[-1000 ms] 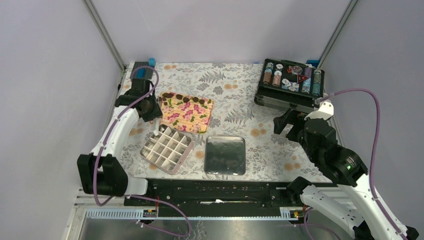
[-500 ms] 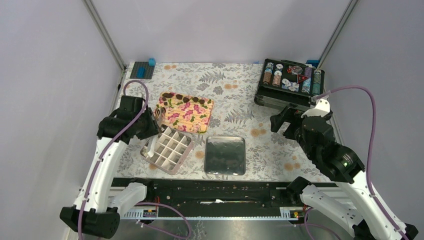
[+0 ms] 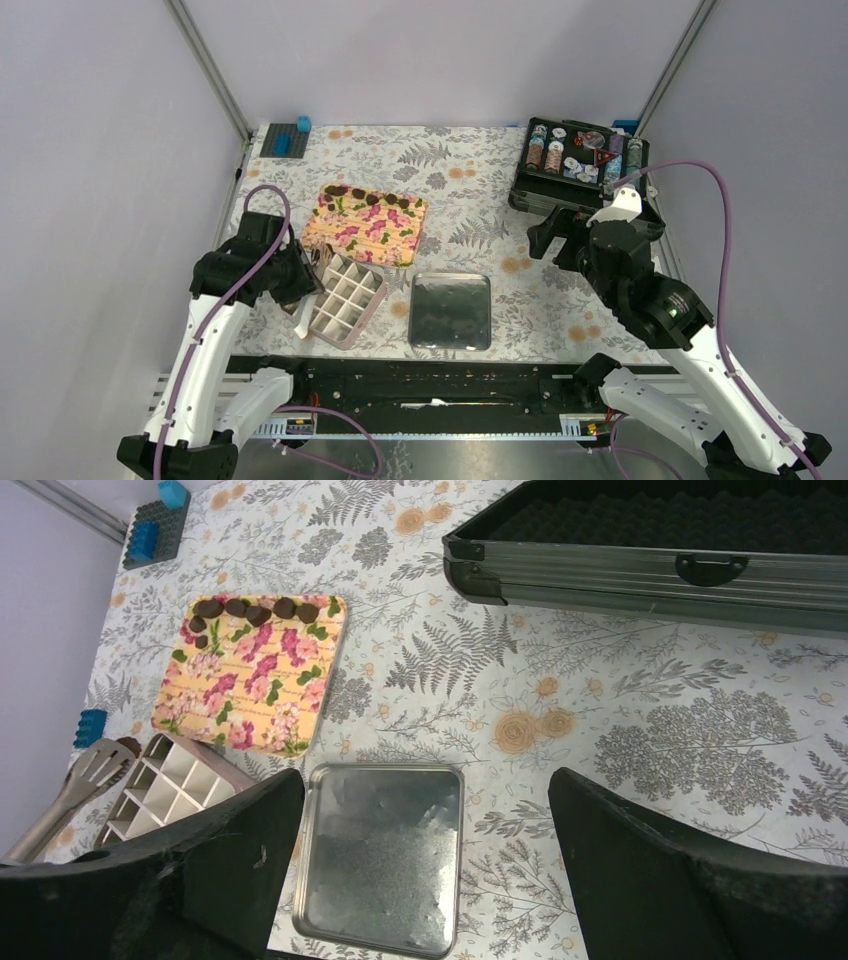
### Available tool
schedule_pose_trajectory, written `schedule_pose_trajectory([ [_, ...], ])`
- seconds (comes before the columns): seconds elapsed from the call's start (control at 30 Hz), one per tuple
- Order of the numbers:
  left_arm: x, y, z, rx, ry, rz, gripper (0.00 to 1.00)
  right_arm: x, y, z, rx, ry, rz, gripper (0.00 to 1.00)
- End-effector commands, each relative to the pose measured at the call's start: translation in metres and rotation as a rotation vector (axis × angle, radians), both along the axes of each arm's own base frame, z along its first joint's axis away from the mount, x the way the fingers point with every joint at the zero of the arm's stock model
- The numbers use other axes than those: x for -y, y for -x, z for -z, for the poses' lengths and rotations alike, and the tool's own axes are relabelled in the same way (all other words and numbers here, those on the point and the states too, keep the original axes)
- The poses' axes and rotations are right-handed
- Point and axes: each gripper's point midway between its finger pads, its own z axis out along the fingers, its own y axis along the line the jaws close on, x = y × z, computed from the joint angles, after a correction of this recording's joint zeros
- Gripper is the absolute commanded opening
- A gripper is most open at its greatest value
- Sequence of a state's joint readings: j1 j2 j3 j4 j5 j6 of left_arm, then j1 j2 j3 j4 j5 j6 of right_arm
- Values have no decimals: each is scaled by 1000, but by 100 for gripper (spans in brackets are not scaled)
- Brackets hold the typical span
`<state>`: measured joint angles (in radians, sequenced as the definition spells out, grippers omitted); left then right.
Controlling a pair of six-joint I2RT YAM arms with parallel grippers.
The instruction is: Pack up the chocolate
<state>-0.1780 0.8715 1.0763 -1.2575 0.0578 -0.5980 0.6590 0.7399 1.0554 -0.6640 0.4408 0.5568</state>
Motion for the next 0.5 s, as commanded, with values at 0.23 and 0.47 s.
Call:
schedule_pose_trajectory([
  [0.23, 18, 0, 17, -24, 66, 77, 0, -6, -6, -14, 49, -33, -17, 100],
  [0.47, 17, -4, 26, -38, 53, 75, 0, -3, -3, -11, 43, -29, -4, 100],
])
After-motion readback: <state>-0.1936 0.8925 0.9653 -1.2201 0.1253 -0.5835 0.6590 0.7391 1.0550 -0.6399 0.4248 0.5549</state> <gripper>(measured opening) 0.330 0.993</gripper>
